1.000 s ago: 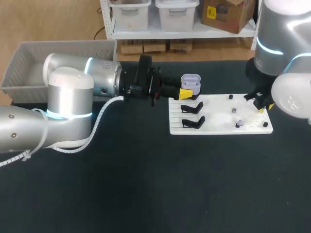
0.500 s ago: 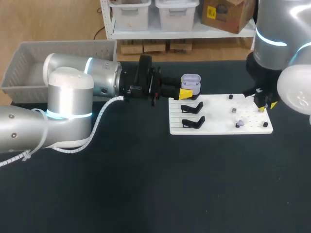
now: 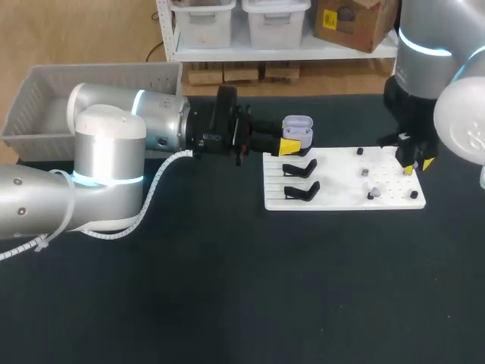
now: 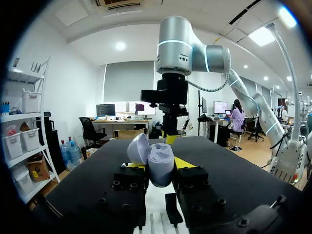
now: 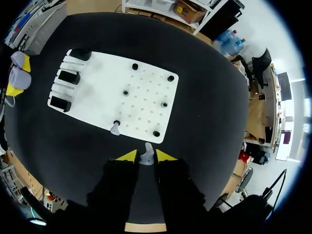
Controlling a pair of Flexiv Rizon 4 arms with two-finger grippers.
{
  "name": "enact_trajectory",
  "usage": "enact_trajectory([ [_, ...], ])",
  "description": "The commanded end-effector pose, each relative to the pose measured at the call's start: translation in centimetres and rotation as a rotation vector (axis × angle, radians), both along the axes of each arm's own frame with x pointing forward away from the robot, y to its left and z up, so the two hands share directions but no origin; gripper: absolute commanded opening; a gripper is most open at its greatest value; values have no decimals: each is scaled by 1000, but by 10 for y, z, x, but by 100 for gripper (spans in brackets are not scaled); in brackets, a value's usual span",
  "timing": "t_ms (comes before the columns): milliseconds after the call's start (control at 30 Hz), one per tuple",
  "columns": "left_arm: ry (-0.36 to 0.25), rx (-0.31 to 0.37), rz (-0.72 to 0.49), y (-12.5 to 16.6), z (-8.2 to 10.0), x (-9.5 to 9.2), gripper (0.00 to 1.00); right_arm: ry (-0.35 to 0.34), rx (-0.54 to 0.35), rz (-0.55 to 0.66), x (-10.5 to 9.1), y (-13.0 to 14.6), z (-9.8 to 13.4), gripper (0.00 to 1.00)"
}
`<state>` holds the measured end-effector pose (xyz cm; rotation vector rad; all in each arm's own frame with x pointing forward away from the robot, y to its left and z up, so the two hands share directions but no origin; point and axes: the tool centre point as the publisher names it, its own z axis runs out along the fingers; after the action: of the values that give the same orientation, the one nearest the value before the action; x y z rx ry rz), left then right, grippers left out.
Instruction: Pick up each earbud case from the left stands, insert the matching earbuds, close the lid, and place the case in the box.
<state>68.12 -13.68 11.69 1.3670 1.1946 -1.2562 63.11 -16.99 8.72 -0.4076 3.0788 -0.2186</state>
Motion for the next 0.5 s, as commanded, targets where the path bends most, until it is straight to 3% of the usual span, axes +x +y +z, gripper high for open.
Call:
enact_trajectory([
  [33,-3,-3,2,0,-1,0,0,-1,-1,-1,0,0,0,0],
  [300,-3,-3,2,0,-1,0,0,-1,-1,-1,0,0,0,0],
  [500,-3,-3,2,0,-1,0,0,-74,-25,-83,-7,30,19,0],
])
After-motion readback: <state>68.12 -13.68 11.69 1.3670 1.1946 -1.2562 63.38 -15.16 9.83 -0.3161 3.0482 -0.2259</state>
